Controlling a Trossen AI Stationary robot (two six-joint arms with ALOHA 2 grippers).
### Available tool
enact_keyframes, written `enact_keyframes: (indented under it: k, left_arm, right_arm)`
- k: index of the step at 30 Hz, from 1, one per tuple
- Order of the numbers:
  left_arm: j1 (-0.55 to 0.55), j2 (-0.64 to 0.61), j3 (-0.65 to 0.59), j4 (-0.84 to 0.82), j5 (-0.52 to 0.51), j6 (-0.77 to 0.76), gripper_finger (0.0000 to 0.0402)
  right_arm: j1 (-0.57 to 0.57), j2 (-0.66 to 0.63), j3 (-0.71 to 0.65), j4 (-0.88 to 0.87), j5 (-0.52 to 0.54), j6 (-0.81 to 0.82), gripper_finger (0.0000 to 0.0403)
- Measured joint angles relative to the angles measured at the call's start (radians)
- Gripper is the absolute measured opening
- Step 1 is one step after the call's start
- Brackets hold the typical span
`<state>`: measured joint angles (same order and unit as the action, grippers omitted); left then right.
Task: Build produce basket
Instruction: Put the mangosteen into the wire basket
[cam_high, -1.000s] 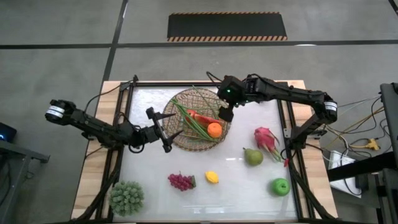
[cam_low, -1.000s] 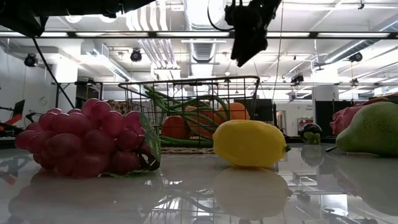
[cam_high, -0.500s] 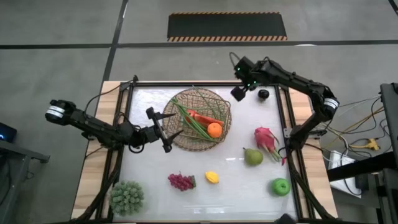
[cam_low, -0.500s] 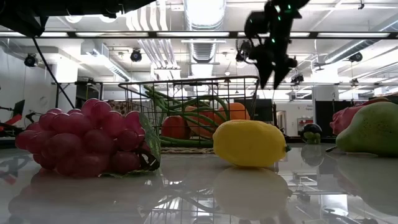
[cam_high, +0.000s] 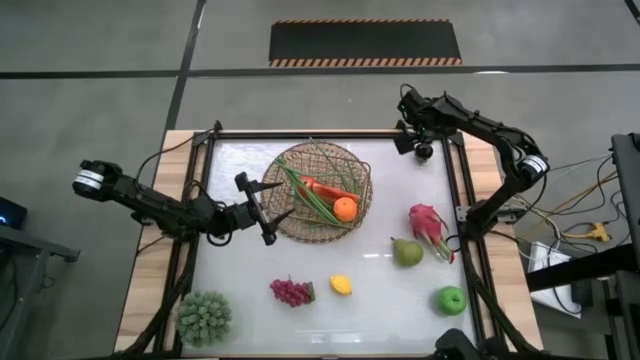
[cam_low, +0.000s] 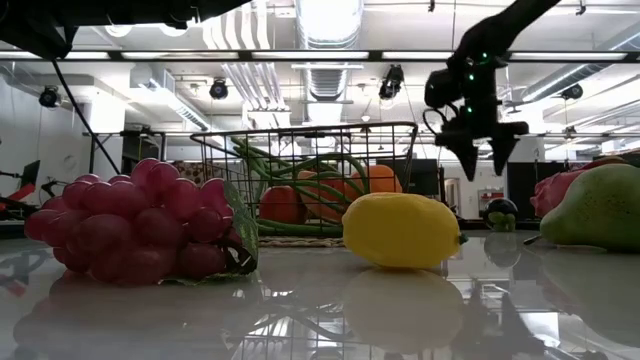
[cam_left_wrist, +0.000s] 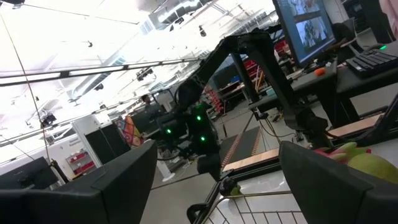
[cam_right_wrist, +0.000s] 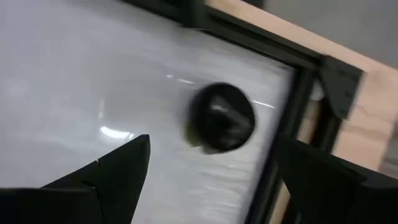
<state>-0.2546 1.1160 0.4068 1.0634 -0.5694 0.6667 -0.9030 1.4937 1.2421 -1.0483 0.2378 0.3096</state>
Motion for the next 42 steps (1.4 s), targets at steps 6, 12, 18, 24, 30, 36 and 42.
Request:
enact_keyframes:
  k: [6,12,18,24,30,36,42]
  left_arm:
    - [0.0,0.0,0.0,0.0,0.0,0.024,0.0318]
    - [0.0,0.001,0.0,0.0,0.0,0.025,0.0318]
    - [0.0,0.001,0.0,0.0,0.0,0.026,0.0318]
    - [0.0,0.002,0.0,0.001,0.0,0.026,0.0318]
    - [0.0,0.002,0.0,0.001,0.0,0.026,0.0318]
    - [0.0,0.002,0.0,0.001,0.0,0.023,0.0318]
    - [0.0,0.002,0.0,0.001,0.0,0.022,0.0318]
  right_arm:
    - [-0.003,0.0,-0.076,0.084,0.081,0.158,0.0327]
    - [-0.003,0.0,-0.198,0.303,0.088,0.309,0.0327]
    - [-0.003,0.0,-0.276,0.303,0.189,0.41,0.0327]
    - [-0.002,0.0,-0.369,0.397,0.182,0.404,0.0326]
    - [-0.003,0.0,-0.45,0.52,0.16,0.386,0.0324]
    - [-0.003,0.0,-0.46,0.559,0.155,0.373,0.0268]
    - [-0.003,0.0,-0.46,0.591,0.147,0.354,0.0233]
